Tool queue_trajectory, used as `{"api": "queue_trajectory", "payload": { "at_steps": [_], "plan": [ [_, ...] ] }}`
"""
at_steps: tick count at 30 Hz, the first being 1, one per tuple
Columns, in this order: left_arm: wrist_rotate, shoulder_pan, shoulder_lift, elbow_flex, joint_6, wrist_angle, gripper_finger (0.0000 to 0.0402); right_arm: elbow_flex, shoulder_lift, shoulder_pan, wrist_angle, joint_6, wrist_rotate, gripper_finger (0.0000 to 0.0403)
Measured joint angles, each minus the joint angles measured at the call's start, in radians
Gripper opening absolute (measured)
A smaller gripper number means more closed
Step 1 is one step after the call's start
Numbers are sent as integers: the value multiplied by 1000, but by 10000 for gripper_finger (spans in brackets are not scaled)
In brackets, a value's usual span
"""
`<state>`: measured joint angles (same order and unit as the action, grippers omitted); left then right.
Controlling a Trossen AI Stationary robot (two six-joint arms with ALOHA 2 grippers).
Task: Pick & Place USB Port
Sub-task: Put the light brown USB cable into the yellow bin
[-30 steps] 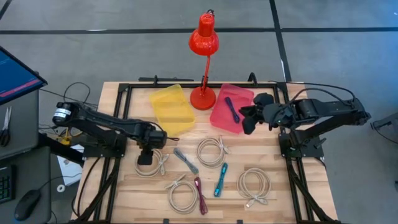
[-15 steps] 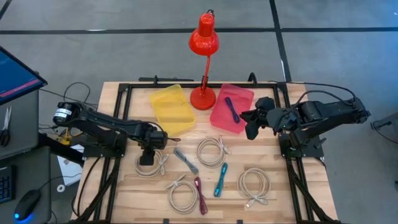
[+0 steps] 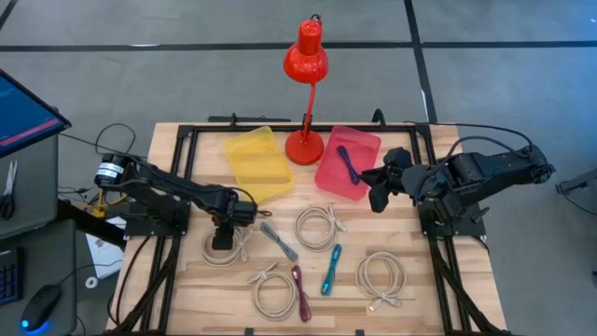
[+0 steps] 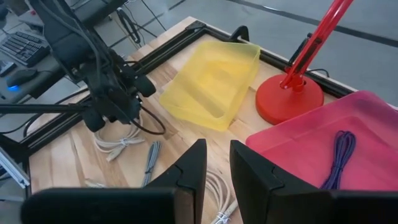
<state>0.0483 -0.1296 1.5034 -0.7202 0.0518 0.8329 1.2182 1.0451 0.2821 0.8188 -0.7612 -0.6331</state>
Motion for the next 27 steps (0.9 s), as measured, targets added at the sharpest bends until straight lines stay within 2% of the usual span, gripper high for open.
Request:
{"api": "queue_trajectory", "payload": {
  "at_steps": [5,11,18,27],
  "plan": [
    [-2,0,27,1,3,-2,105,0,0,0,0,0,0,63],
    [-6,0,17,-1,5,0,29,0,0,0,2,0,0,64],
    [-2,-1,-68,3,4,-9,29,0,0,-1,4,0,0,64],
    [-5,0,-316,1,8,-4,29,0,0,-3,5,0,-38,64]
  ]
}}
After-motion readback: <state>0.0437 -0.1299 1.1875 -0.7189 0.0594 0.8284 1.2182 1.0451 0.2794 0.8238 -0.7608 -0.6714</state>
